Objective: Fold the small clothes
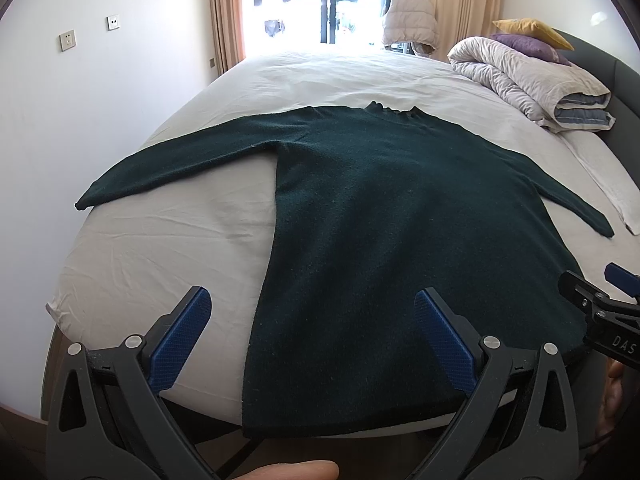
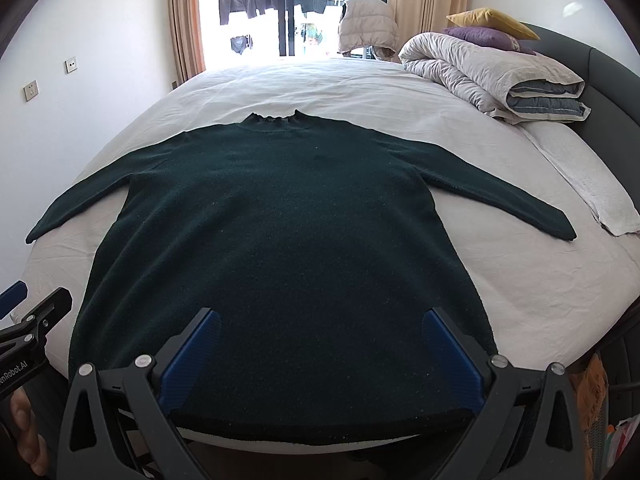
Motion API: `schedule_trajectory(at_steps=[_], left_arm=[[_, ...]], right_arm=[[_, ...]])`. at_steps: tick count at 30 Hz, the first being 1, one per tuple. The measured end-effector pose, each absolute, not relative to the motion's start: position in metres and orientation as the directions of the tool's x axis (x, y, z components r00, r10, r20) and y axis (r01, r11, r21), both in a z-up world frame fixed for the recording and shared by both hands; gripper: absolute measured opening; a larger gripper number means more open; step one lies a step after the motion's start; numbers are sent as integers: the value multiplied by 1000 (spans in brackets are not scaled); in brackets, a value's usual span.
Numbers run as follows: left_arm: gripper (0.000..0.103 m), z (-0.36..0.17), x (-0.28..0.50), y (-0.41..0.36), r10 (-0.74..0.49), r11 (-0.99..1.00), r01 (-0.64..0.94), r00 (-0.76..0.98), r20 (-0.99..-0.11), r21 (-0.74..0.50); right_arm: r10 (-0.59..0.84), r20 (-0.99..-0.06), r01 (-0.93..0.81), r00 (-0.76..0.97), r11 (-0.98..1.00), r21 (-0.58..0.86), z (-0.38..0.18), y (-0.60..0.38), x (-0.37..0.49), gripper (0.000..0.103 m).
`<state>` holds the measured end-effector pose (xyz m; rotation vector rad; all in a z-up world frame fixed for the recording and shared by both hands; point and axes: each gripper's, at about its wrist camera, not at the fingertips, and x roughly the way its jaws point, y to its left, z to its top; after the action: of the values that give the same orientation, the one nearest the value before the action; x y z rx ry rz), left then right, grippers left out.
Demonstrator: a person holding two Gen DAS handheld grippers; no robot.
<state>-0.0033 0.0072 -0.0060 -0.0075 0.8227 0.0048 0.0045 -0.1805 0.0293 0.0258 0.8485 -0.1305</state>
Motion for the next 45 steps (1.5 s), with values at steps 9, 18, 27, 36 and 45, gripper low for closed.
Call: schedule_trajectory(at_steps=[9,18,27,36,45], left_arm=[[103,-7,-4,6,0,1000,-7,680,-733,-7],[103,-10,-7,4,-4,1000,-9,678,-735,-13],[103,-16,-8,9,-31,999,-12,667,-745,-53],[103,-26,8,57,-117,978,-56,643,-757,-199],[103,-39,34,152,-333,851,-103,653,-680,-515]], right_arm=[[-104,-752,125,651,992,-28,29,-180,5,103],[-104,-752,125,650,992,-29,29,-180,5,103],[-105,-759,119,643,992,-36,26,-177,6,103],[-101,-758,99,644,994,-48,25,-165,20,103],[-52,-741,43,670,999,-31,25,-145,38,103]])
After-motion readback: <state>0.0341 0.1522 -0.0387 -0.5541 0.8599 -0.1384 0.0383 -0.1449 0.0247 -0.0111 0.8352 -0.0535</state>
